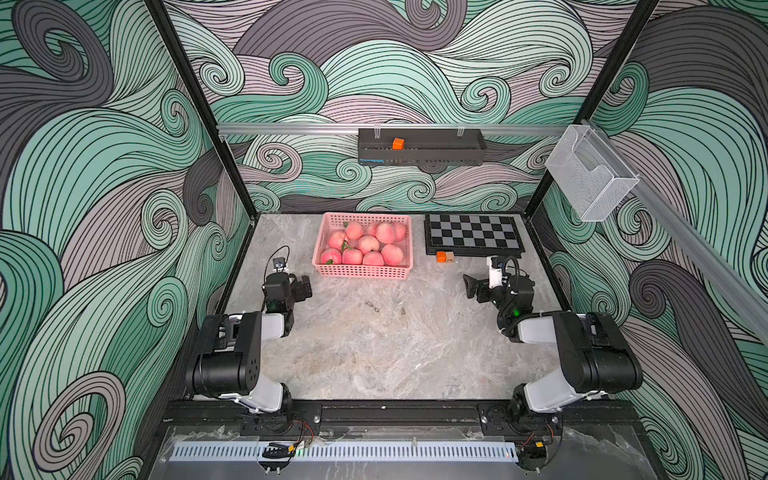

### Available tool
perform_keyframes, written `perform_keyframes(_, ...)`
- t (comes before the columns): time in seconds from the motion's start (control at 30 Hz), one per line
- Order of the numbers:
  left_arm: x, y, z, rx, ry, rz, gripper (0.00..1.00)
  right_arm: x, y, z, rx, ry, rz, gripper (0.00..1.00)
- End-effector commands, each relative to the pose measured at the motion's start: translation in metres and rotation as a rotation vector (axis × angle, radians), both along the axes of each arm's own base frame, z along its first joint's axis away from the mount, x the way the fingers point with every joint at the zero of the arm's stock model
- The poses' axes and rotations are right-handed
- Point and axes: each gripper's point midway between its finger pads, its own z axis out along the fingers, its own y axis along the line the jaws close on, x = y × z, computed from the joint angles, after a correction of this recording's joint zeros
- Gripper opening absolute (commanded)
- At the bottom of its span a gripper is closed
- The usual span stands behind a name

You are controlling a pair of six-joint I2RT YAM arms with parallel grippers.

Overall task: Put the peaches into the basket
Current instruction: Reset both arms

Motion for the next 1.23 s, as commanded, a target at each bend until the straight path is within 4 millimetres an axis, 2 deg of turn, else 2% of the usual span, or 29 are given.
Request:
perform_keyframes(0.0,0.0114,-0.0032,0.0162,0.034,-0.048,-0.005,0.99,0.0053,-0.0053,0.0103,-0.033,-0.048,-0.030,0.99)
perform_keyframes(1.2,0.0119,-0.0036,0.0167,0.034,-0.046,-0.007,0.99,0.0046,0.0015,0.0102,-0.065,-0.054,-0.014,0.99)
